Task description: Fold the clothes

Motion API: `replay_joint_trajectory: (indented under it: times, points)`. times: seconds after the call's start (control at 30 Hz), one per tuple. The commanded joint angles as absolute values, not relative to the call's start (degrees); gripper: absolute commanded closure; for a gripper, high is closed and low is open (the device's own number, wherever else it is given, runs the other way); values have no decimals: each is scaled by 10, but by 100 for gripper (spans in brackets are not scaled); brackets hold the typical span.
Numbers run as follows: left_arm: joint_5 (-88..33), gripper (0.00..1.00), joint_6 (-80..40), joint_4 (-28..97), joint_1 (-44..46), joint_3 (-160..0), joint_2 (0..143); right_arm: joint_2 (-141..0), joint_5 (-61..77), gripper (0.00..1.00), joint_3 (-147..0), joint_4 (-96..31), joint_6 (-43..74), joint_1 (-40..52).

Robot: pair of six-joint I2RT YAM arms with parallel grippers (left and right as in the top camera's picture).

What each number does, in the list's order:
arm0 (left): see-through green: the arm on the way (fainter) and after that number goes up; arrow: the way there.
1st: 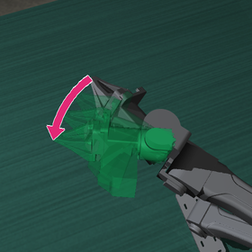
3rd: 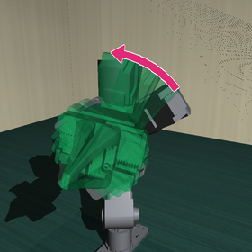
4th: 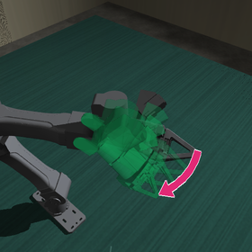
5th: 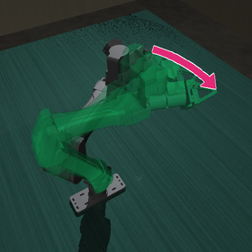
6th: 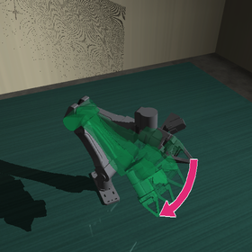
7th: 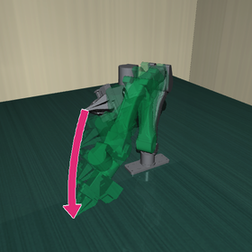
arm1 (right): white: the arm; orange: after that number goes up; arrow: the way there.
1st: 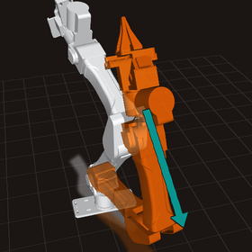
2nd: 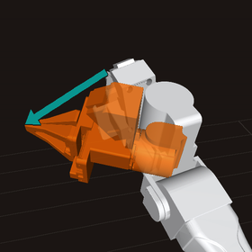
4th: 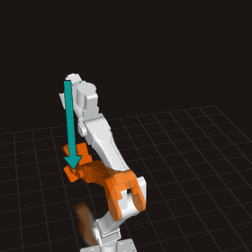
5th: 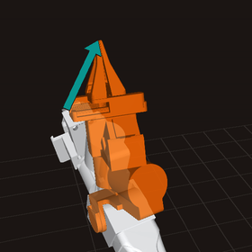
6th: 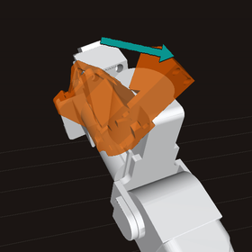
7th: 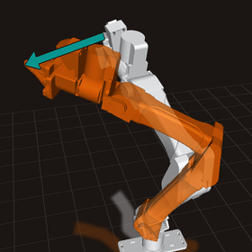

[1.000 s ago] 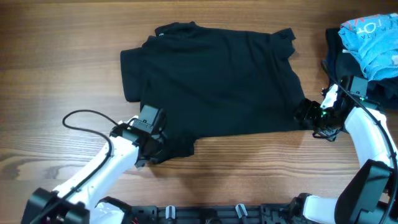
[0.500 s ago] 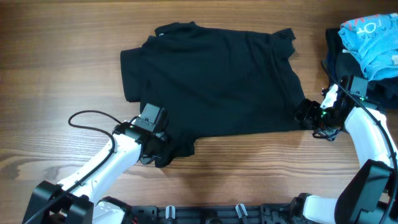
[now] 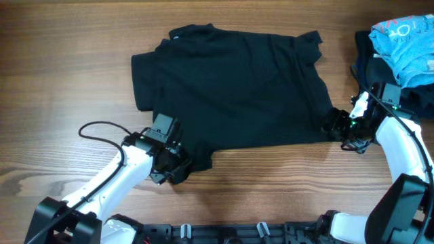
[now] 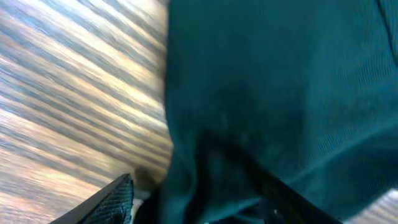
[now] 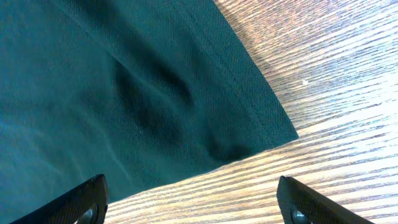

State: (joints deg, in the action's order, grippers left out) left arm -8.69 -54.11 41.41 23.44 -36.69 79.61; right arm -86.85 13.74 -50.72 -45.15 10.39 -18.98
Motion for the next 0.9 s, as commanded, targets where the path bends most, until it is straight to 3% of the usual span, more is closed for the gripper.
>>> replay_joint_trajectory:
  times: [0.0, 0.2, 0.27, 0.33, 0.37, 0.67, 0.87]
  points:
    - [-129, 34, -528, 414, 241, -362, 799, -870, 146, 13, -513, -451, 106, -191]
    - [-140, 34, -529, 414, 269, -362, 799, -870, 147, 12, -513, -453, 106, -191]
    - [-122, 42, -529, 414, 269, -362, 799, -870, 147, 12, -513, -454, 106, -191]
    - [-101, 69, -529, 414, 269, -362, 799, -870, 146, 12, -513, -455, 106, -191]
    - [-90, 96, -530, 414, 269, -362, 799, -870, 146, 12, -513, -455, 105, -191]
    - [-36, 96, -512, 399, 251, -380, 798, -870, 146, 12, -513, -464, 105, -191]
    - [-3, 96, -456, 489, 204, -468, 777, -870, 120, 16, -513, -467, 123, -191]
